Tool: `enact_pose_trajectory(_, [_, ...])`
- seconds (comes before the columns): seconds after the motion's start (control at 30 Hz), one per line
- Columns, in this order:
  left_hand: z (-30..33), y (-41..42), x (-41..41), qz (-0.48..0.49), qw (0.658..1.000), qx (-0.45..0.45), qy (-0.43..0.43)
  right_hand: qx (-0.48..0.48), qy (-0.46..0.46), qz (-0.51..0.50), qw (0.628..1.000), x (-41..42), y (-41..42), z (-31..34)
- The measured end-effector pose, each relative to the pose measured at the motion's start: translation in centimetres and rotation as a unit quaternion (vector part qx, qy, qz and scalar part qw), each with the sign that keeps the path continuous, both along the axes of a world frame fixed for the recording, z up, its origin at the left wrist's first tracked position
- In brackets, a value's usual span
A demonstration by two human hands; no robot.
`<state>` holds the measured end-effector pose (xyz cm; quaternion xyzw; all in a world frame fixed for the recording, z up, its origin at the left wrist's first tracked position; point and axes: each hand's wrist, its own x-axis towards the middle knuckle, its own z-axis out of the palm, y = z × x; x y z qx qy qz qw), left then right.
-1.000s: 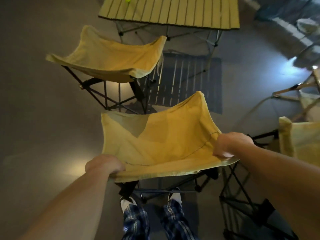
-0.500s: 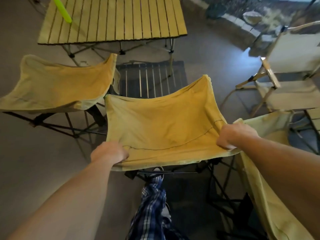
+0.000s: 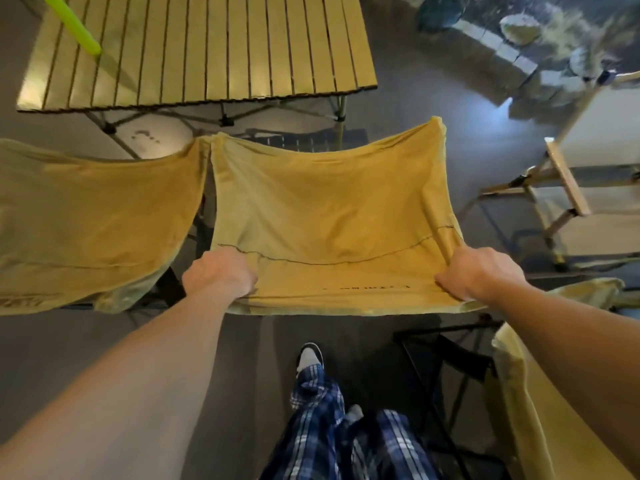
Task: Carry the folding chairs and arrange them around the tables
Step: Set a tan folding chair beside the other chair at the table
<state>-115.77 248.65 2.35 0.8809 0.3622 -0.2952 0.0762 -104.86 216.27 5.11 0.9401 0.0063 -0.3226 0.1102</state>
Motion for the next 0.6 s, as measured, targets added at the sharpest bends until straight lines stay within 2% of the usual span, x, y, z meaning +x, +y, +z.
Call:
enact_pose_trajectory(0.13, [-2.1,0.0,2.5,0.024,1.000,-0.005,0.010,-0.003,0.017,-0.035,0.999,3.5,0.8,-3.0])
enact_pose_trajectory(0.3, [-5.5,-1.5,3.0,0.065,0.995,-0.044,0.062,-0.020,0.075,-0.045,0.996,6.2,0.2,-5.8])
enact_pose_trajectory(0.6, [-6.3,-2.3,3.8,0.105,0.986,-0.082,0.105,-0.010,0.084,-0.002,0.996,7.5,-0.8,-6.8])
